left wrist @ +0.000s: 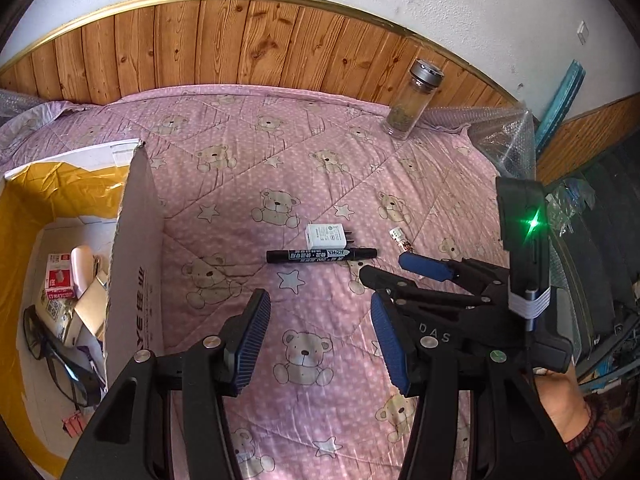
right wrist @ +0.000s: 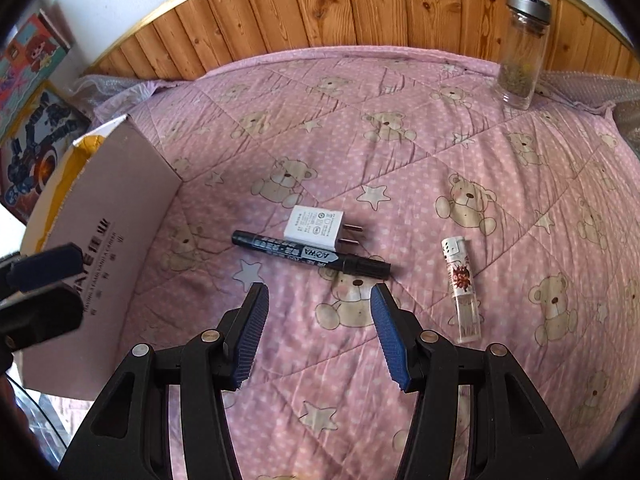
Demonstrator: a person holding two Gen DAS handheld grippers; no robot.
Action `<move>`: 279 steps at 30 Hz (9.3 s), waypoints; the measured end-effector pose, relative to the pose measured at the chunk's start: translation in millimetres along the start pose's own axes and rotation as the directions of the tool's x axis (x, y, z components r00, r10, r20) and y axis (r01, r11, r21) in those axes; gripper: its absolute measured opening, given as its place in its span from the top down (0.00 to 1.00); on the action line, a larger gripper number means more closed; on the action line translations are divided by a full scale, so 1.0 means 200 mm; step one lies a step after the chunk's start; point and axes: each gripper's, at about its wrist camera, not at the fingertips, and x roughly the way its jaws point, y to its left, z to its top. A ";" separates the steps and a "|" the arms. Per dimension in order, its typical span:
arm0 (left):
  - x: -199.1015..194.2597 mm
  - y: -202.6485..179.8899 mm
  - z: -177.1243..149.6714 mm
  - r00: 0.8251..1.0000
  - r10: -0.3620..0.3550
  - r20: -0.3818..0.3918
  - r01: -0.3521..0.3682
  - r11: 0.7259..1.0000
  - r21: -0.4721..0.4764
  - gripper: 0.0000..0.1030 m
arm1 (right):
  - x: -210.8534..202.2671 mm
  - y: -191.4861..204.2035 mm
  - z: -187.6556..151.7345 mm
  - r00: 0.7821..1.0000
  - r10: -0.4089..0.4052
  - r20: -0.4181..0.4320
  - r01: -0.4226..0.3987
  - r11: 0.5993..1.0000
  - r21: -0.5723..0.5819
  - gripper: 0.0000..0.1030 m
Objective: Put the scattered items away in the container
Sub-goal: 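Grasp the black marker with the left tool while the right grasps the white charger, then lift the black marker with the left tool while the right lifts the charger, then carry the marker and charger over the white box with both tools, then lower the marker and charger into the box and open both tools, then withdraw both tools upward from the white box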
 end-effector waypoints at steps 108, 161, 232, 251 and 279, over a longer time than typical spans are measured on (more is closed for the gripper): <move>0.06 -0.06 -0.28 0.996 0.075 0.039 -0.072 0.994 -0.076 0.87 | -0.16 0.22 -0.08 0.992 0.124 0.006 -0.121 0.977 -0.178 0.69; -0.95 0.28 -0.58 0.952 0.032 0.305 0.019 0.987 -0.162 0.87 | -0.75 1.14 -0.26 0.984 0.116 0.135 -0.054 0.919 -0.391 0.69; -0.69 1.16 -0.46 0.977 0.196 0.087 -0.153 0.920 -0.360 0.87 | 0.03 1.52 0.48 0.998 0.065 -0.027 -0.069 0.858 -0.508 0.69; -0.66 1.25 -0.46 0.972 0.232 0.028 -0.203 0.899 -0.389 0.60 | 0.09 1.43 0.54 0.998 0.052 -0.032 -0.061 0.874 -0.482 0.47; -0.84 1.02 -0.50 0.961 0.258 0.103 -0.217 0.928 -0.303 0.60 | -0.21 1.55 0.15 0.998 -0.055 -0.032 0.023 0.778 -0.628 0.39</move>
